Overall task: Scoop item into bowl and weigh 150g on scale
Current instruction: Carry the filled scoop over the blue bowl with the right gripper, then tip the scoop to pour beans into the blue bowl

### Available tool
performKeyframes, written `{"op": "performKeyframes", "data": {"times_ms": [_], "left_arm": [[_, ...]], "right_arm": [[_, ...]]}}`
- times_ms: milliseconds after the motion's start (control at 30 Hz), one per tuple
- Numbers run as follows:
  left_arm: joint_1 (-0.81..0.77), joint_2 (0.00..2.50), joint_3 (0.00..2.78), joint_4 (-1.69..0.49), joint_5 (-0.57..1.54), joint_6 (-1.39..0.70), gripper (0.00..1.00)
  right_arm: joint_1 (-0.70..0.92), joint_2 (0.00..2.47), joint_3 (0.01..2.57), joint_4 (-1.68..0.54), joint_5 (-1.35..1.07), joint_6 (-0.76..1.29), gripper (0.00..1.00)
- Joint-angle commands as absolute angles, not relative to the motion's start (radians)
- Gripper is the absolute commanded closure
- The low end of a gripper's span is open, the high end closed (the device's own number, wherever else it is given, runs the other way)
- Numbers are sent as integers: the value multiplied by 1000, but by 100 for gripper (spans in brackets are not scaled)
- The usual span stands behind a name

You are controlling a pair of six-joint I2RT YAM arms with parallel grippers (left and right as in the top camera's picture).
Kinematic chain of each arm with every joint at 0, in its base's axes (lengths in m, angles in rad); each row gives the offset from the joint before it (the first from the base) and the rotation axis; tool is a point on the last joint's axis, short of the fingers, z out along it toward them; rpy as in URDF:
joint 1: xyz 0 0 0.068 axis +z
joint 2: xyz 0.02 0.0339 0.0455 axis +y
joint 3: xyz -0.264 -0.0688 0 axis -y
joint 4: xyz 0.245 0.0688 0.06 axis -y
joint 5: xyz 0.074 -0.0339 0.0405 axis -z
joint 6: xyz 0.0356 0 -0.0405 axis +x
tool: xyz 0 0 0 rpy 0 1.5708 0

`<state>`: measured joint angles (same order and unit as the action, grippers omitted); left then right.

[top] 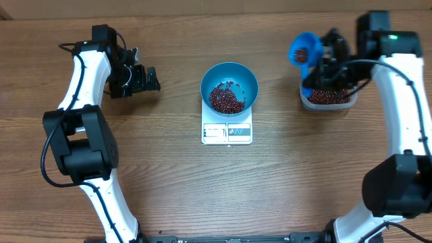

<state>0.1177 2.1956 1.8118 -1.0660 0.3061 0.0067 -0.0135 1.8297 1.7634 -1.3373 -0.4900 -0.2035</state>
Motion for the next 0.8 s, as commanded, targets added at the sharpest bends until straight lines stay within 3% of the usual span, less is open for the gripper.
{"op": "performKeyframes", "data": {"times_ms": [0,400,767], "left_arm": [[111,2204,1819,-1065,304,22,0],[111,2204,1819,-1065,304,22,0],[111,2204,1819,-1065,304,22,0]], "right_arm": [[99,1808,1791,-1311,-482,-245,96],[461,1809,1786,-1268,76,-240,96],[619,1809,1786,-1235,450,-237,96]]}}
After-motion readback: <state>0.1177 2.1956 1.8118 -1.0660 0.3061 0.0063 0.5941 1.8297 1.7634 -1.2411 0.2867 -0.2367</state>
